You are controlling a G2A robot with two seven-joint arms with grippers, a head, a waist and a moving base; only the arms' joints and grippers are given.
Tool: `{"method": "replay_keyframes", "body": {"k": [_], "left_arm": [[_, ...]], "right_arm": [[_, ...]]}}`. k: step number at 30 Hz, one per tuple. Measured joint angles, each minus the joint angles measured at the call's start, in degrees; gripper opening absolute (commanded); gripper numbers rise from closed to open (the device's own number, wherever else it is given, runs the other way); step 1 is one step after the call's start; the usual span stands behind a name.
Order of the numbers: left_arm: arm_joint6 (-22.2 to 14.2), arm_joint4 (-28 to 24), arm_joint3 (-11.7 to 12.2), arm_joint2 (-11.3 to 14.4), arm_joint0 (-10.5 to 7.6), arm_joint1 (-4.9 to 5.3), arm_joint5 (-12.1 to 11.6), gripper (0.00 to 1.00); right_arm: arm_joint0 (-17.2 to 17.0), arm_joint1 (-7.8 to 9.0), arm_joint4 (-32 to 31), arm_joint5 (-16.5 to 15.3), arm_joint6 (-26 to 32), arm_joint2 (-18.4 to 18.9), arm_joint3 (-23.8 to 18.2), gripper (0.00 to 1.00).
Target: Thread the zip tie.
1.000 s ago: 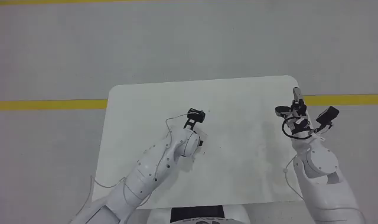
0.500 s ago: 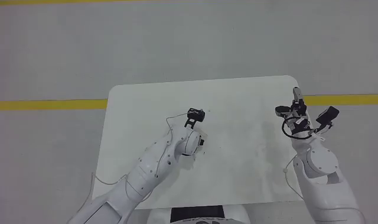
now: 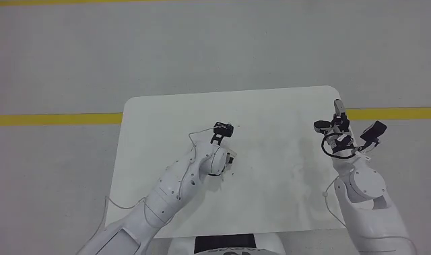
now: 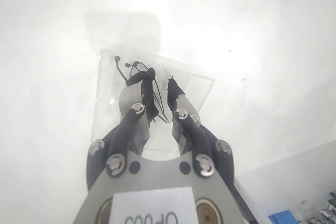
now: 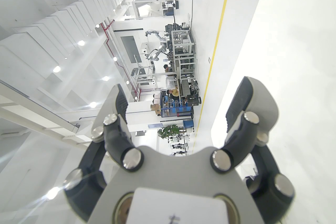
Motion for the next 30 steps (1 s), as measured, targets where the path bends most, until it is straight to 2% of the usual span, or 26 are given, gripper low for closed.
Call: {"method": "replay_keyframes", "body": {"k": [6,15,30], "left_arm": [[0.16,0.05,0.04,-0.23,0.01,-0.08,0.00,0.10],[0.09,0.82,-1.59,-0.86,0.77,0.12,0.00,0.09],[1.71,-0.71,-0.17,-0.29,0.29,0.05,-0.29,0.07]], "right_arm": [[0.00,0.00,0.00,0.00,0.00,0.00,0.00,1.00],[0.00,0.00,0.00,0.00,0.00,0.00,0.00,1.00],[0.00,0.00,0.00,0.00,0.00,0.00,0.00,1.00]]}}
